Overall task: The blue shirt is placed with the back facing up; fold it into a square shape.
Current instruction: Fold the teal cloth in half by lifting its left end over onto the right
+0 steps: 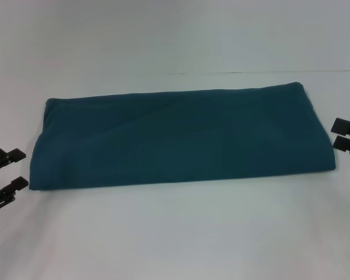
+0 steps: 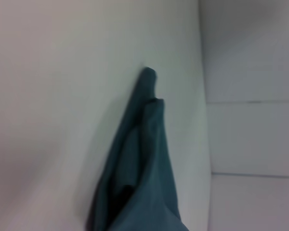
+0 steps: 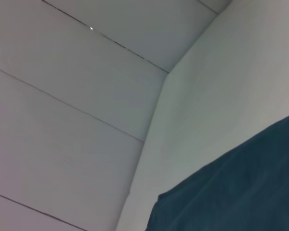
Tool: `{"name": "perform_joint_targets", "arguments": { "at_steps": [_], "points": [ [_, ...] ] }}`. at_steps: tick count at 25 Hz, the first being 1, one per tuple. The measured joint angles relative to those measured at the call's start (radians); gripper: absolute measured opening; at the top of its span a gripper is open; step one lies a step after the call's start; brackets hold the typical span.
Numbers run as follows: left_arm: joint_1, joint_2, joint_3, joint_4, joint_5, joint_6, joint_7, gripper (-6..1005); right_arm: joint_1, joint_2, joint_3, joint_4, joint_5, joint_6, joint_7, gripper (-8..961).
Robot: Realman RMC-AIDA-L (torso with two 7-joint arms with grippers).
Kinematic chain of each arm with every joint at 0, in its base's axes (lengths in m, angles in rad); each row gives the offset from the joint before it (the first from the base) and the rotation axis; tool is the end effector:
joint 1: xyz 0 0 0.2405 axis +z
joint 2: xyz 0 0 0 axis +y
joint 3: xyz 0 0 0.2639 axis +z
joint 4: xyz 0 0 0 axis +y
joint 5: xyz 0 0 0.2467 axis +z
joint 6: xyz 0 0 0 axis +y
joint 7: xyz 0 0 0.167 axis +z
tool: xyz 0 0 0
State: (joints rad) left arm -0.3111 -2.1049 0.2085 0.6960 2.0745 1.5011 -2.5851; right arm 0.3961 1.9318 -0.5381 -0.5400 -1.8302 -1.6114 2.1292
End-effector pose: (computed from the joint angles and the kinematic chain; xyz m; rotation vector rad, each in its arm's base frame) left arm -0.4053 0.3029 0.0405 -1.3028 -2.2742 -1.2318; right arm 0.3511 0.3451 0.0591 -2.0792 1.7518 1.1252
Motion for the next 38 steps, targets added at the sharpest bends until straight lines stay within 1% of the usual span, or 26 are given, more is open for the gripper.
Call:
{"name": "perform_joint_targets", "arguments": {
  "at_steps": [2, 3, 4, 9, 25, 38],
  "points": [
    [-0.003, -0.011, 0.001, 0.0, 0.001, -0.028, -0.005, 681, 0.001, 0.001, -0.002, 0.0, -0.008, 0.005, 0.0, 899],
    [-0.003, -0.011, 0.001, 0.0, 0.001, -0.028, -0.005, 681, 0.0, 0.001, -0.002, 0.0, -0.012, 0.007, 0.0, 899],
    [-0.007, -0.025, 0.006, -0.001, 0.001, -0.071, -0.013, 681, 0.0, 0.001, -0.001, 0.001, -0.015, 0.007, 0.0, 899],
    [-0.008, -0.035, 0.029, -0.005, 0.001, -0.12, -0.027, 682, -0.002, -0.003, 0.003, 0.001, -0.016, 0.008, -0.001, 900],
    [-0.007, -0.038, 0.032, -0.053, 0.01, -0.214, -0.029, 678, 0.007, -0.005, 0.0, 0.002, -0.017, 0.008, -0.002, 900],
    [-0.015, -0.041, 0.039, -0.066, 0.015, -0.253, -0.02, 675, -0.001, -0.005, -0.003, 0.002, -0.017, 0.008, -0.002, 900]
  ]
}}
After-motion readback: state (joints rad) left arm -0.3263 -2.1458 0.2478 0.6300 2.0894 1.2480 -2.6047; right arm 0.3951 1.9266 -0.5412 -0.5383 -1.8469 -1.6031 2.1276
